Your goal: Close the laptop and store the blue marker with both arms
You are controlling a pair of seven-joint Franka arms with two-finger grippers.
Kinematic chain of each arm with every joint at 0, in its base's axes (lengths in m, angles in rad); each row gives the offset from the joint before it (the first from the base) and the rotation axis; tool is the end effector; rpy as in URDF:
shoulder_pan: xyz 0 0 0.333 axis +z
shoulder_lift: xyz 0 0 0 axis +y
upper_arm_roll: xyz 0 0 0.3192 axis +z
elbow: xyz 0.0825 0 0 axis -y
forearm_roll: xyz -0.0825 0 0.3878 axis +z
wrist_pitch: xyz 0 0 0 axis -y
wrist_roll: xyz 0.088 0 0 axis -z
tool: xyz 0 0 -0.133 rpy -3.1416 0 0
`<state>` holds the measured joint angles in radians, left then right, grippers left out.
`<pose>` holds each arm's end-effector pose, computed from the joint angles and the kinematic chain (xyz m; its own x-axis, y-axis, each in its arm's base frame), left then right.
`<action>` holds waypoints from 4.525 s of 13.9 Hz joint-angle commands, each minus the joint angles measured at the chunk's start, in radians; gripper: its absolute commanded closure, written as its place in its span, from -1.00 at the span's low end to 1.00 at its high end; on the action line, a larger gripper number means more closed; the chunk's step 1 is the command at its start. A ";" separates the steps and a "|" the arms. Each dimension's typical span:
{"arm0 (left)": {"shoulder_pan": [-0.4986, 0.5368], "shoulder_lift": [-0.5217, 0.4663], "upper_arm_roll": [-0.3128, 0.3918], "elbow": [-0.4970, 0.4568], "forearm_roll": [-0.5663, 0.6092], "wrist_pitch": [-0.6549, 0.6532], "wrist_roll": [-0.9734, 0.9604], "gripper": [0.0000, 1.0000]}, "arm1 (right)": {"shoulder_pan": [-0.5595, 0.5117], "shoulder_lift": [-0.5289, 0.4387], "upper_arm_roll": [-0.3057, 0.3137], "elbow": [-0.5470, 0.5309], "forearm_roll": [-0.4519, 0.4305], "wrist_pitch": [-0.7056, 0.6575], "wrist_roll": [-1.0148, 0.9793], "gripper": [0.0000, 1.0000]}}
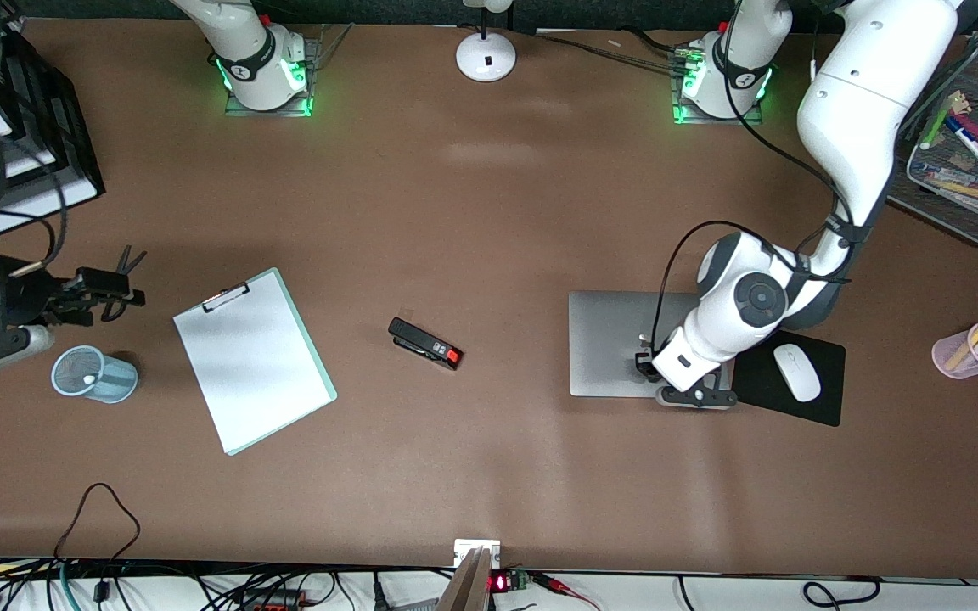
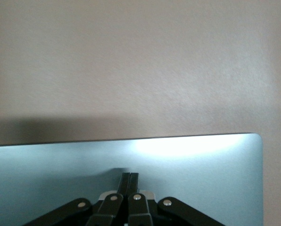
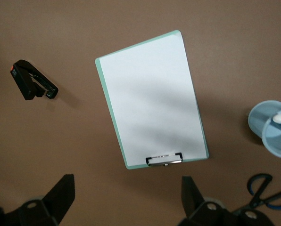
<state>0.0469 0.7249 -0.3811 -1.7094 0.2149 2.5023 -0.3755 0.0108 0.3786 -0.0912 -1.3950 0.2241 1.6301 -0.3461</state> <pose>0.6618 -0.2035 0.1792 0.9963 -0.0145 0.0852 -0.0265 -0.9895 0.1421 0.6603 -0.0162 0.4606 0.9668 0.2454 -0.0714 0.2244 -0.9488 -0.2222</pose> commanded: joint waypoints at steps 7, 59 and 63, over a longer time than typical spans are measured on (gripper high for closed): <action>-0.004 0.048 0.001 0.034 0.067 0.000 -0.019 -0.25 | 0.144 -0.324 -0.002 -0.309 -0.219 0.120 0.309 -1.00; -0.018 -0.700 0.329 0.115 -0.204 -0.990 0.362 -1.00 | 0.098 -0.465 -0.010 -0.259 -0.216 -0.093 0.342 -1.00; -0.007 -0.677 0.330 0.171 -0.223 -0.985 0.360 -1.00 | 0.098 -0.461 -0.010 -0.259 -0.218 -0.099 0.349 -1.00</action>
<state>0.0294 0.0134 -0.0510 -1.6052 -0.0062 1.5463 -0.0105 0.1170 -0.0836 -0.1064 -1.6674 0.0170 1.5552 0.0021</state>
